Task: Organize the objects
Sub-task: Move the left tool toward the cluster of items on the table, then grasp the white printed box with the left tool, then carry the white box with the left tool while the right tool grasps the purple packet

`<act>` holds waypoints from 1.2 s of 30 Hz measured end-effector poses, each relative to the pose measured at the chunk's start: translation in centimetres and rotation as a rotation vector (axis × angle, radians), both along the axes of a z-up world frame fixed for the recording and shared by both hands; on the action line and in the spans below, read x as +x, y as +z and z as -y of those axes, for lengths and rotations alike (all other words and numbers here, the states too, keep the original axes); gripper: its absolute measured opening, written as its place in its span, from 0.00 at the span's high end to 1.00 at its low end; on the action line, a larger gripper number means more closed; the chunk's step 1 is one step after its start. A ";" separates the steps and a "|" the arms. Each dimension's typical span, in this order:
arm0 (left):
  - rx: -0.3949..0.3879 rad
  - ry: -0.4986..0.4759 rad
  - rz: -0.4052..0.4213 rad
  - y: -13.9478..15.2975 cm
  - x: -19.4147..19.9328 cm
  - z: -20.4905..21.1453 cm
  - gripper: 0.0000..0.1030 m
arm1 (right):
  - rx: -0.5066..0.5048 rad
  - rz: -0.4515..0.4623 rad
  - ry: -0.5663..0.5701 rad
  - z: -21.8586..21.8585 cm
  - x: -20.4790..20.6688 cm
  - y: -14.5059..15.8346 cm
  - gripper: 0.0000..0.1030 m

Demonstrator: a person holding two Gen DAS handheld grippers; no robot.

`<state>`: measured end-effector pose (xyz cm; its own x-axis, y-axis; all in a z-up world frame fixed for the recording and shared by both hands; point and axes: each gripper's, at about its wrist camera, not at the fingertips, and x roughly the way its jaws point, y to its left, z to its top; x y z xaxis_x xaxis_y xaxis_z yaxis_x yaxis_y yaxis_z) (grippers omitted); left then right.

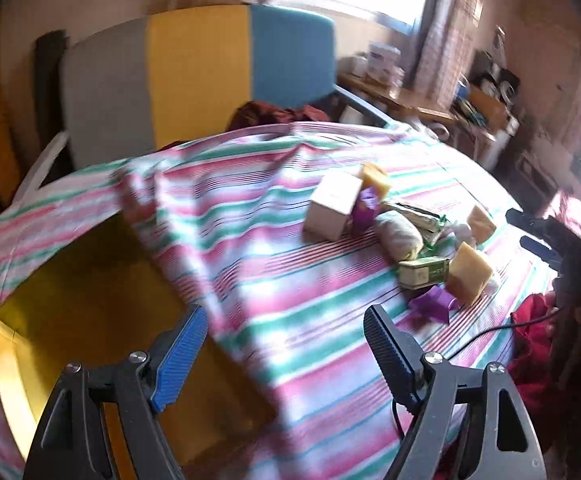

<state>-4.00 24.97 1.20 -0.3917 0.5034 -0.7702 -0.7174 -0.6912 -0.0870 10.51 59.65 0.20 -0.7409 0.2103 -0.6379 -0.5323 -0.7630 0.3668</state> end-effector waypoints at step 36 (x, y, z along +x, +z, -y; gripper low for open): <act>-0.244 -0.207 0.037 -10.1 -8.2 -18.3 0.50 | -0.098 -0.008 0.064 -0.5 -0.5 -0.9 0.00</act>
